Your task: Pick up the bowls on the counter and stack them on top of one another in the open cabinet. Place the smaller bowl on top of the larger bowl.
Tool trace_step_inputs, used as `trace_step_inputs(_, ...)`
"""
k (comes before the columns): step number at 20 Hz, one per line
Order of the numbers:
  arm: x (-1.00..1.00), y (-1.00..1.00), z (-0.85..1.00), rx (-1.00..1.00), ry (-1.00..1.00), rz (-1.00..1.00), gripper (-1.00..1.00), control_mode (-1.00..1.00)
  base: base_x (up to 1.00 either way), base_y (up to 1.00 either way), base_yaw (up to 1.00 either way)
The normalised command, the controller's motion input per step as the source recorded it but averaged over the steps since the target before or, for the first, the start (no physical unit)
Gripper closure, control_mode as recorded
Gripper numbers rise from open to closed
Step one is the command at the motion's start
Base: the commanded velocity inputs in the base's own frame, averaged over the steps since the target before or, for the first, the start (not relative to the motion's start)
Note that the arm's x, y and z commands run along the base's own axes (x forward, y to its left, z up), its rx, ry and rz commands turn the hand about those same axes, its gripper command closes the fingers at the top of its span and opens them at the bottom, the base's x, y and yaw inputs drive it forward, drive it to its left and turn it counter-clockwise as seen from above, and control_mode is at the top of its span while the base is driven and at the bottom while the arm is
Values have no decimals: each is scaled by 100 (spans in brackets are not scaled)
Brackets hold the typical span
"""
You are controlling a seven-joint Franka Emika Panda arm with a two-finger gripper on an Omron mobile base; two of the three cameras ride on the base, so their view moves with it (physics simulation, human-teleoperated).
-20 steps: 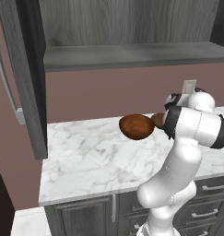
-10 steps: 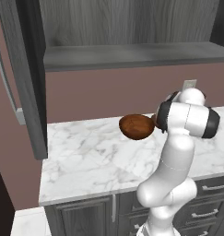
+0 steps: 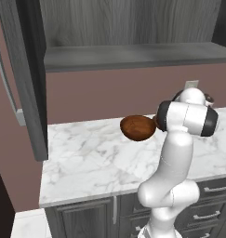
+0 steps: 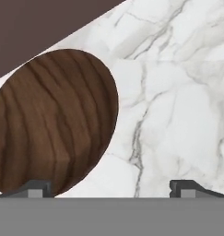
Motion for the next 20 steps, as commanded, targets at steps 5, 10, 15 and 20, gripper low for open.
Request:
trace_step_inputs(5,22,1,-9,1,0,0,-100,-100,0,0,0)
trace_step_inputs(10,42,8,-24,0,0,-2,-100,-100,0,0,0)
trace_step_inputs(15,35,3,-39,2,0,-2,-100,-100,0,0,0)
trace_step_inputs(20,26,1,-31,3,0,-2,-100,-100,0,0,0)
